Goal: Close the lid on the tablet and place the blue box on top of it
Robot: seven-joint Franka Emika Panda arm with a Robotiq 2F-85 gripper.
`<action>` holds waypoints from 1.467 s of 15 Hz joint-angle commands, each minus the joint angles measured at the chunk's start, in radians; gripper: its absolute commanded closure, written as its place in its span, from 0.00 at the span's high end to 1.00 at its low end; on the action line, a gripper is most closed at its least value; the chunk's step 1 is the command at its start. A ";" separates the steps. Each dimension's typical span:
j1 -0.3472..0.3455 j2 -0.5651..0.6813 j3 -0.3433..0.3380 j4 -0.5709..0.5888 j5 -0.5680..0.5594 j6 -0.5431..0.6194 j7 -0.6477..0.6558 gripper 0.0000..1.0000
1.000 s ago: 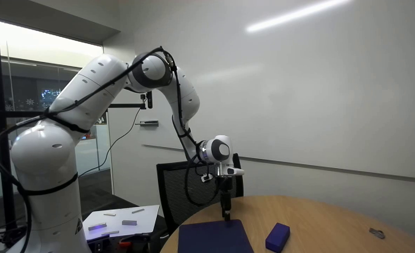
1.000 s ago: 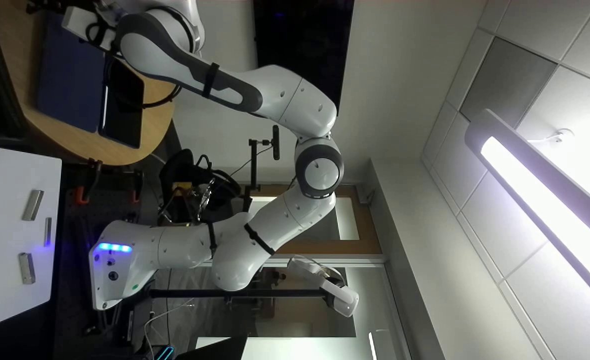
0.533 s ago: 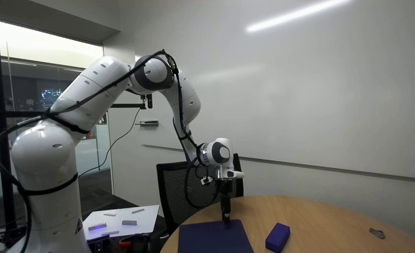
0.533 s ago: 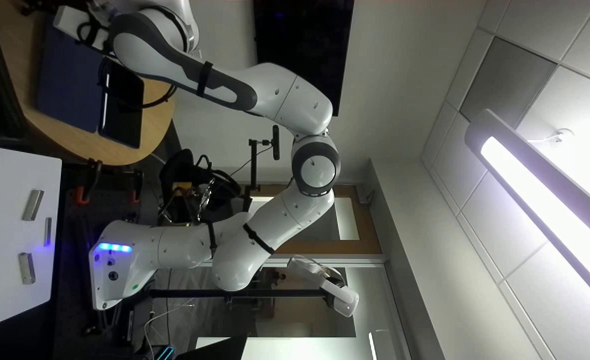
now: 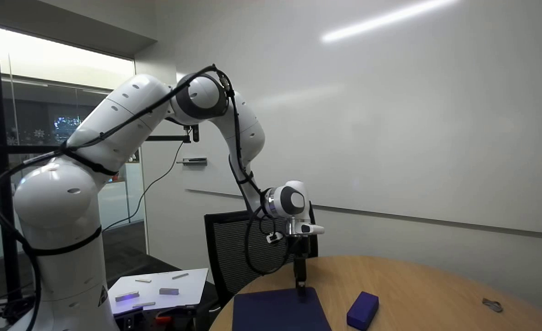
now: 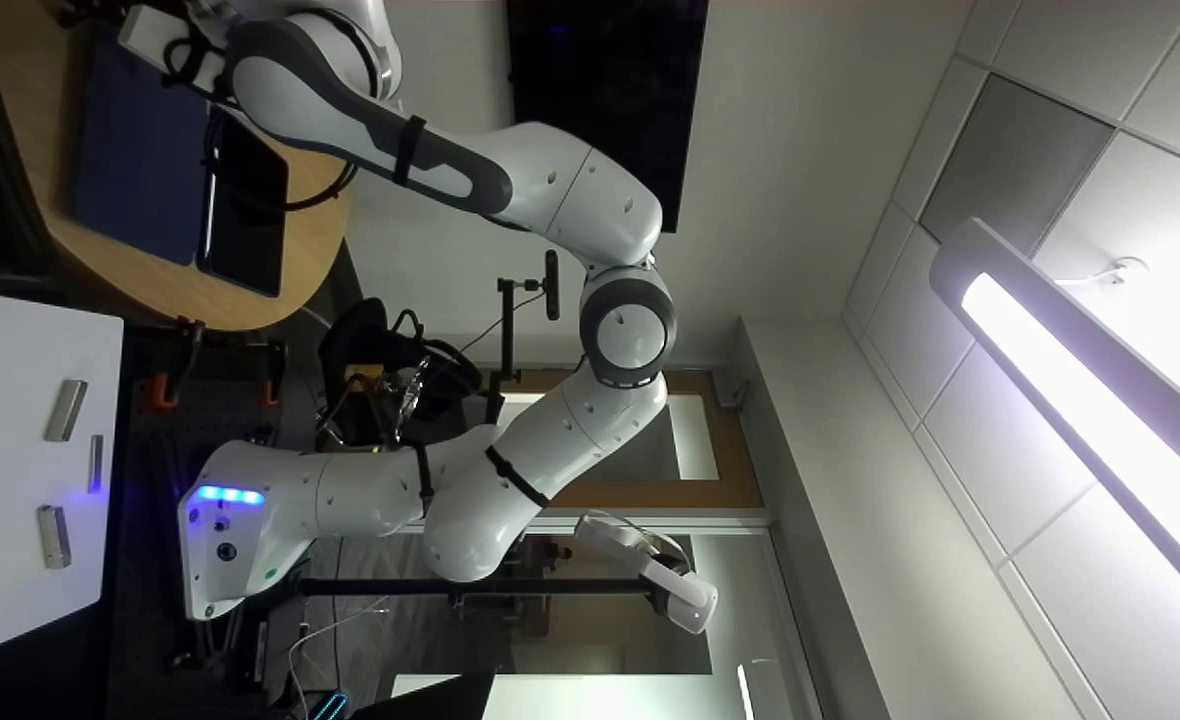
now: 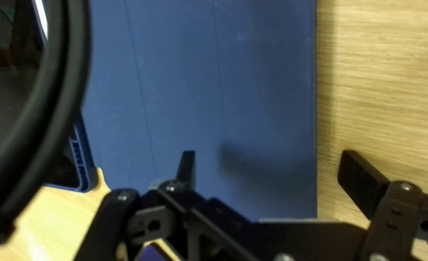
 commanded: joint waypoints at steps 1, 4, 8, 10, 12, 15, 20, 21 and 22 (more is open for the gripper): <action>0.001 0.015 -0.004 0.019 0.000 -0.017 0.023 1.00; 0.000 0.017 -0.003 0.022 0.001 -0.020 0.018 0.66; 0.001 0.027 -0.001 0.028 0.003 -0.028 0.014 0.34; 0.001 0.033 0.000 0.033 0.004 -0.033 0.010 0.20; 0.000 0.039 0.001 0.041 0.005 -0.046 0.007 0.05; -0.009 0.037 0.004 0.055 0.008 -0.071 0.000 0.00; -0.063 0.009 0.018 0.068 0.055 -0.059 -0.042 0.02; -0.080 -0.001 0.023 0.067 0.071 -0.054 -0.056 0.02; -0.094 -0.005 0.024 0.071 0.087 -0.058 -0.075 0.02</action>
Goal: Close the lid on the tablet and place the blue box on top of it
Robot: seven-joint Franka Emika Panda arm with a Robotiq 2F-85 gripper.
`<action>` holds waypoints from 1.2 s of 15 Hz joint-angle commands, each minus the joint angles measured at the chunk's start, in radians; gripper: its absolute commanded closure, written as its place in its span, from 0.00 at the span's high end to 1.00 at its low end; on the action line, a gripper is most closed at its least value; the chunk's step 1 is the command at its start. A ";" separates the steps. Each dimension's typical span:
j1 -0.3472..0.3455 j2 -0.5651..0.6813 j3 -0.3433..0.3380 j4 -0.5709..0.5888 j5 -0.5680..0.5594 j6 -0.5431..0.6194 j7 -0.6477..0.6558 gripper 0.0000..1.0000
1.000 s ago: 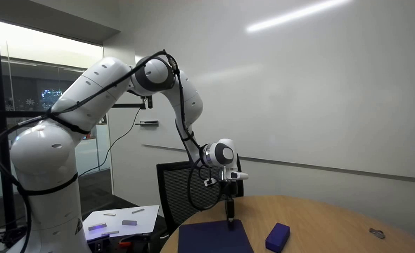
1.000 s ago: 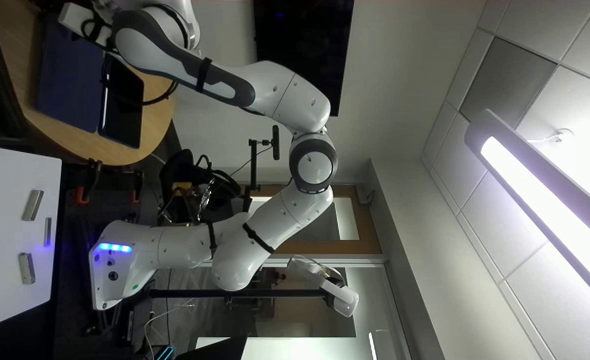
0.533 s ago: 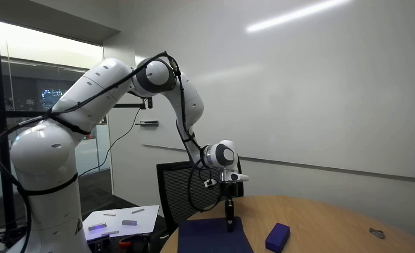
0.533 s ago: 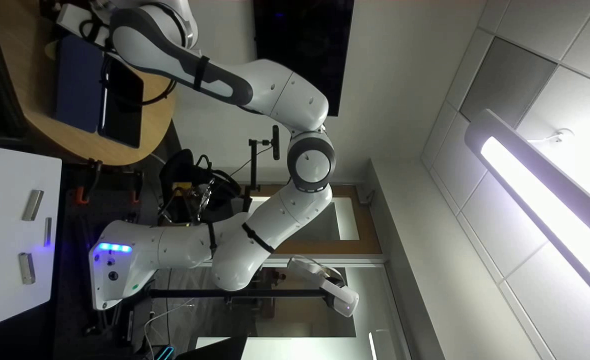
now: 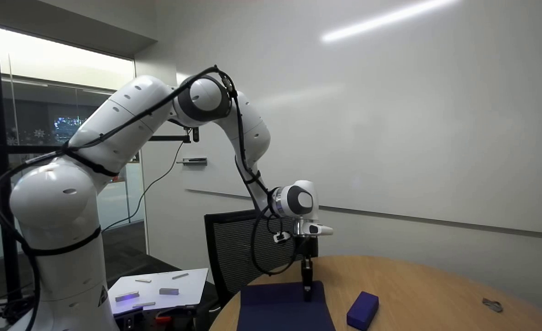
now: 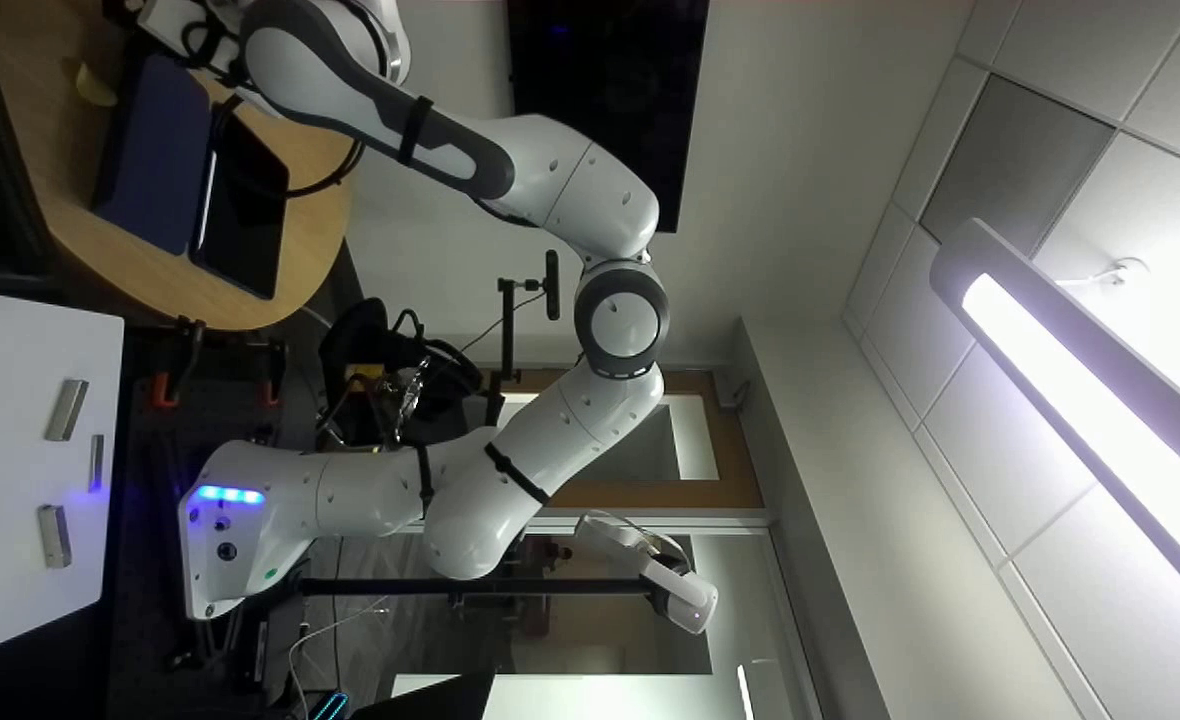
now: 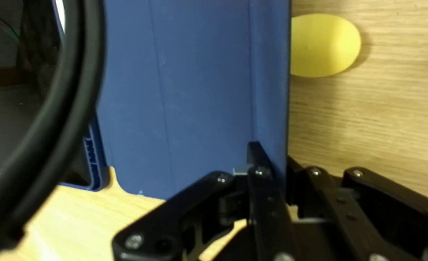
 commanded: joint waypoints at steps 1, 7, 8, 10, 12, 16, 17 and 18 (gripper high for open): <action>-0.066 -0.037 0.025 0.009 0.069 -0.010 -0.072 0.02; -0.190 -0.088 0.066 -0.013 0.241 0.015 -0.257 0.02; -0.211 -0.099 0.075 -0.019 0.276 0.017 -0.296 0.02; -0.239 -0.126 0.085 -0.035 0.335 0.018 -0.365 0.02; -0.266 -0.157 0.097 -0.053 0.395 0.025 -0.439 0.02; -0.335 -0.219 0.137 -0.093 0.521 0.018 -0.609 0.02; -0.351 -0.228 0.144 -0.099 0.549 0.015 -0.647 0.02; -0.364 -0.237 0.151 -0.106 0.574 0.012 -0.682 0.02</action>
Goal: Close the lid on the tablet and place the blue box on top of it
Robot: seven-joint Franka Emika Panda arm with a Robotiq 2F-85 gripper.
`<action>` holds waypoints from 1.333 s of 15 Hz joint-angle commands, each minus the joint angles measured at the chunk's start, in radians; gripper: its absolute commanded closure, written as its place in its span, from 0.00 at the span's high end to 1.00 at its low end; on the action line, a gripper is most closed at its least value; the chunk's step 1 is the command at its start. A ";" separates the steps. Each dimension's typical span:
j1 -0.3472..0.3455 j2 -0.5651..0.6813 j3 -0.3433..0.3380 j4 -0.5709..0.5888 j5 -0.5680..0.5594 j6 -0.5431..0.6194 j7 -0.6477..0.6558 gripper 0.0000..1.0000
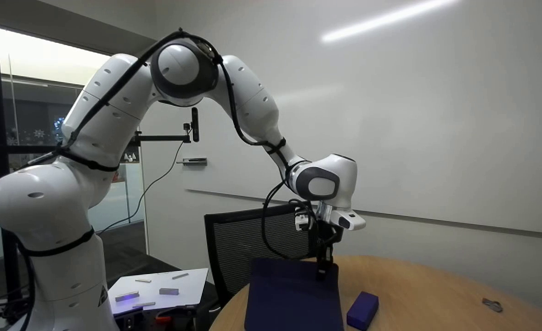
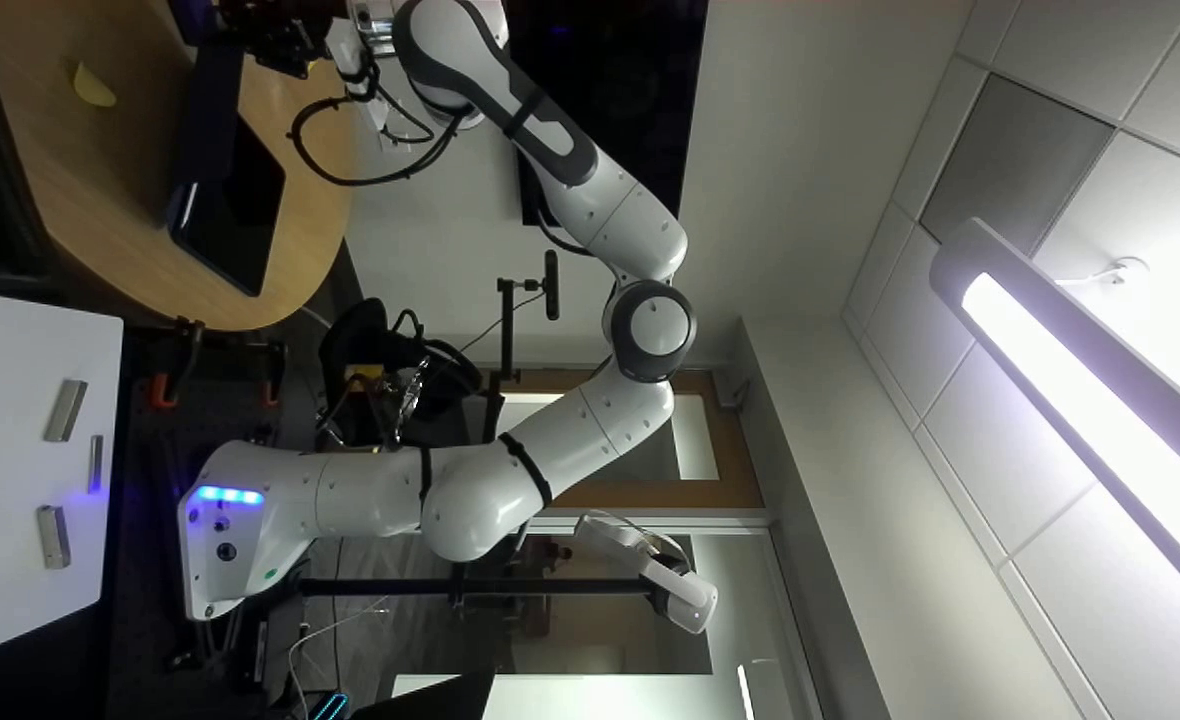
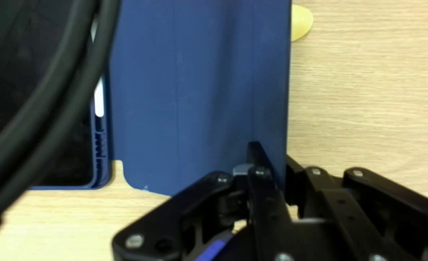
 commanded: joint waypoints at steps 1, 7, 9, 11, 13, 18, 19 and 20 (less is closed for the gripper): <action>-0.059 -0.075 0.041 -0.069 0.100 0.001 -0.131 0.02; -0.120 -0.074 0.044 -0.110 0.211 0.008 -0.260 0.02; -0.139 -0.081 0.040 -0.124 0.231 0.006 -0.280 0.02; -0.163 -0.085 0.038 -0.135 0.253 0.008 -0.302 0.02; -0.189 -0.088 0.036 -0.142 0.282 0.009 -0.326 0.02; -0.242 -0.088 0.035 -0.148 0.351 0.003 -0.380 0.02; -0.251 -0.088 0.034 -0.147 0.364 0.002 -0.389 0.02; -0.259 -0.087 0.033 -0.148 0.377 0.004 -0.393 0.02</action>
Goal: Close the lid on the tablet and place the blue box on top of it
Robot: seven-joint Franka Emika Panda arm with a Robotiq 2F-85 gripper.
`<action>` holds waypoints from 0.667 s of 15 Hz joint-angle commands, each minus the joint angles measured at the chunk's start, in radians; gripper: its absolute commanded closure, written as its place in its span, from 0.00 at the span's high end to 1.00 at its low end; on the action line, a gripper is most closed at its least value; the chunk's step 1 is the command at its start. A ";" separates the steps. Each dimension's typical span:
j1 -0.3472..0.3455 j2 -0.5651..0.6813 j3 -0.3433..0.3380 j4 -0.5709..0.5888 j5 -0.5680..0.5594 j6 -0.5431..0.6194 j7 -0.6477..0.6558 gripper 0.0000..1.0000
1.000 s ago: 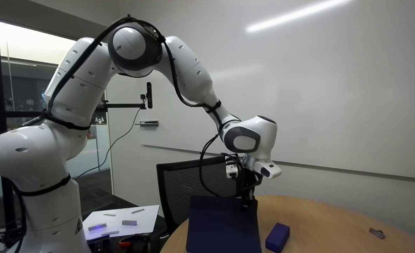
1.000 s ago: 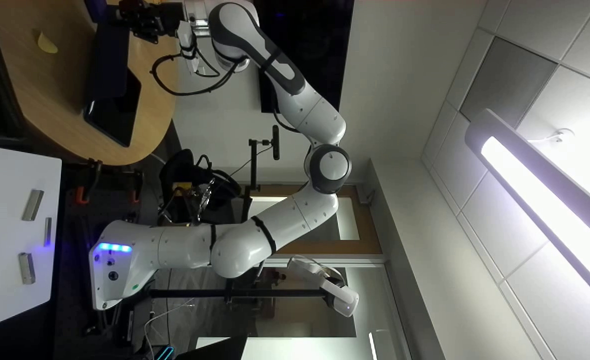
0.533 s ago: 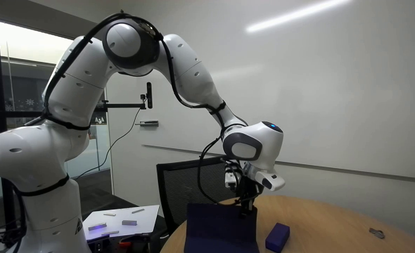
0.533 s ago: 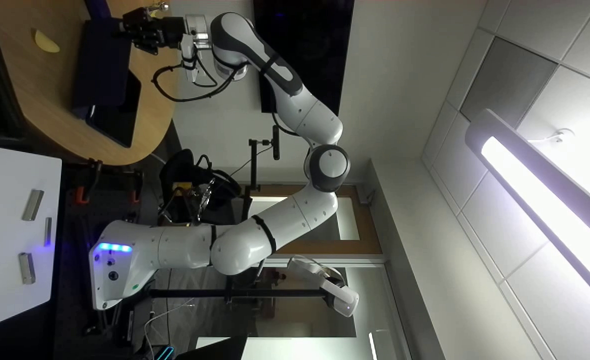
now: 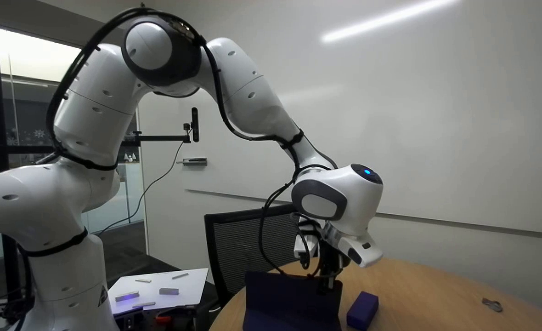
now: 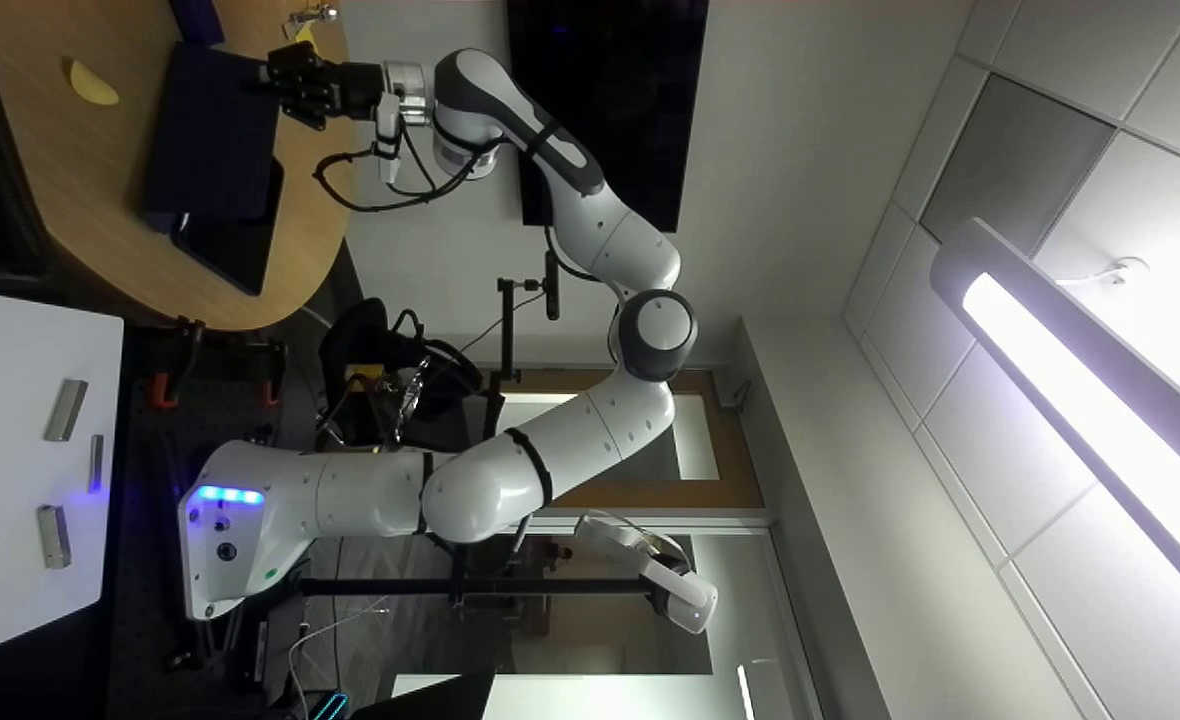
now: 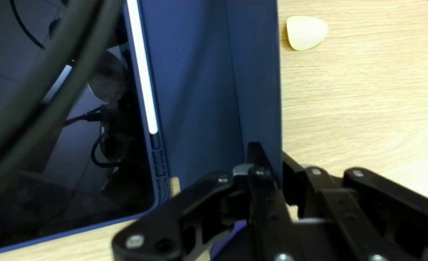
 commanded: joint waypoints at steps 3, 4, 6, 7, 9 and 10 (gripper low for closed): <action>-0.062 -0.032 0.010 -0.035 0.118 -0.003 -0.082 0.02; -0.077 -0.029 0.014 -0.034 0.146 -0.014 -0.111 0.02; -0.116 -0.017 0.026 -0.032 0.216 -0.048 -0.211 0.02; -0.131 -0.016 0.026 -0.033 0.245 -0.074 -0.267 0.02; -0.148 -0.011 0.017 -0.026 0.282 -0.129 -0.363 0.02; -0.155 -0.010 0.012 -0.021 0.296 -0.158 -0.406 0.02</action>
